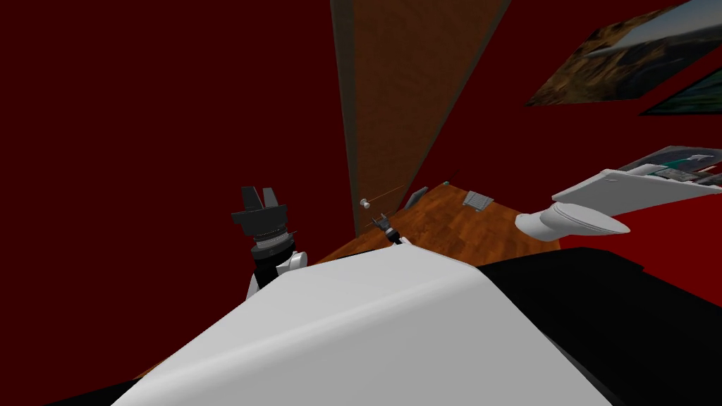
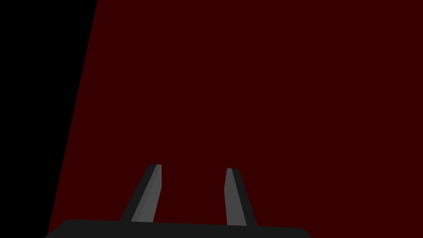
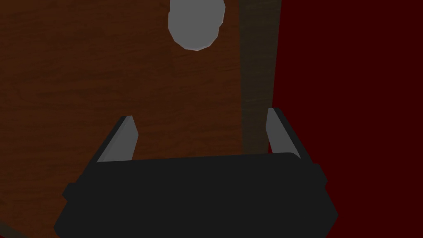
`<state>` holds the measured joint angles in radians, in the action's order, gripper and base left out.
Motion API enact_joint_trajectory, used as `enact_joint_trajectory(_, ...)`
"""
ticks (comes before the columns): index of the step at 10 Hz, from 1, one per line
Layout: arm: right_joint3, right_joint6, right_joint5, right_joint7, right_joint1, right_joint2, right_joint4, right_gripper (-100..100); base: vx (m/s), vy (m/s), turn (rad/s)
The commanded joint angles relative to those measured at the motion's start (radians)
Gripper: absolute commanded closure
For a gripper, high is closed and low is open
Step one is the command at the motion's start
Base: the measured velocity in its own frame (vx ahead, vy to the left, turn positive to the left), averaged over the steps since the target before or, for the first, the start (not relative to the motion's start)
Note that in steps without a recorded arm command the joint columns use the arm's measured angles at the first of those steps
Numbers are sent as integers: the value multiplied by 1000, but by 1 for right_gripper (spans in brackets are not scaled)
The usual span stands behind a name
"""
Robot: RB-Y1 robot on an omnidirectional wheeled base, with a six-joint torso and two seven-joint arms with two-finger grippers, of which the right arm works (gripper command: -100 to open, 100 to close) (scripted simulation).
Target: Pull the door open
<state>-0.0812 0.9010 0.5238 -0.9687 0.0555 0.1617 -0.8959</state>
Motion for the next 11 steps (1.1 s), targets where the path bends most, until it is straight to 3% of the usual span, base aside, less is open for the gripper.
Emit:
enact_joint_trajectory(1,-2,14,8,-27,-11,0,35,-100,51,-46,23)
enact_joint_trajectory(4,-3,31,22,-62,-24,3,83,-100,47,-29,19)
enact_joint_trajectory(5,-4,29,19,-55,-24,2,78,-100,18,-13,5)
enact_joint_trajectory(6,-27,50,-2,-60,-28,22,112,-100,-12,117,261)
enact_joint_trajectory(8,-49,69,-24,-62,-32,42,144,-100,45,168,179)
enact_joint_trajectory(11,-100,111,-72,-67,-40,87,217,-100,177,143,264)
